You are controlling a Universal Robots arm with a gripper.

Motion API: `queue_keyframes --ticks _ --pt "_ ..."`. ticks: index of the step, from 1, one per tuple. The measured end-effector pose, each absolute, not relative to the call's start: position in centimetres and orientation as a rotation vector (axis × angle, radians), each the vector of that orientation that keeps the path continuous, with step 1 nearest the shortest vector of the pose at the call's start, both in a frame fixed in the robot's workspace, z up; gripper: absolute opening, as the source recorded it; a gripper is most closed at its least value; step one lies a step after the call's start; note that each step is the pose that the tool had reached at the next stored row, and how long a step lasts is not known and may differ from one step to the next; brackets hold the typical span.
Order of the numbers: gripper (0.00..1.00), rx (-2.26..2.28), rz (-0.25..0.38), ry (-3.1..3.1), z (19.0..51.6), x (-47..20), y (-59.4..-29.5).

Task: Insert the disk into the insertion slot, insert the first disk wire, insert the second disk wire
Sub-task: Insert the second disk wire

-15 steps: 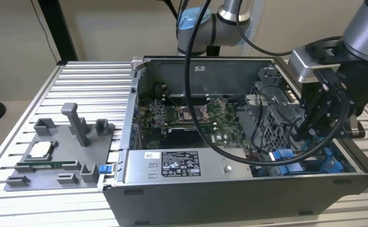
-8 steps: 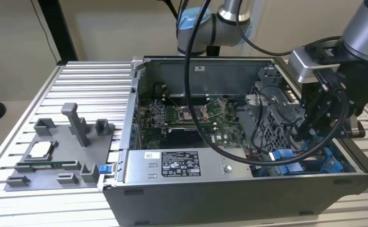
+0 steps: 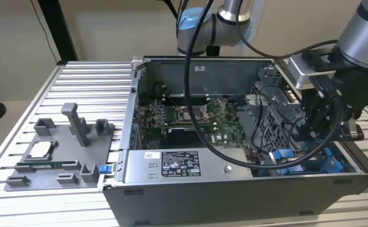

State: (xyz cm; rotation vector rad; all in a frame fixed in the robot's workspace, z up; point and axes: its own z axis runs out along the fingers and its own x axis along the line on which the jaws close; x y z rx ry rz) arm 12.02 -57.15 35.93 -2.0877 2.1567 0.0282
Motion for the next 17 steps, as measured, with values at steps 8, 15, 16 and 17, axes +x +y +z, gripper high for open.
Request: queue_keyframes --ticks 8,15,16,17 --pt "0.0 -2.093 -0.002 2.163 35.4 12.0 -57.5" --pt "0.0 -2.091 -0.016 2.159 34.8 12.4 -57.6" --pt "0.0 -2.091 -0.016 2.159 34.8 12.4 -57.6" --pt "0.0 -2.091 -0.016 2.159 34.7 12.5 -57.6"
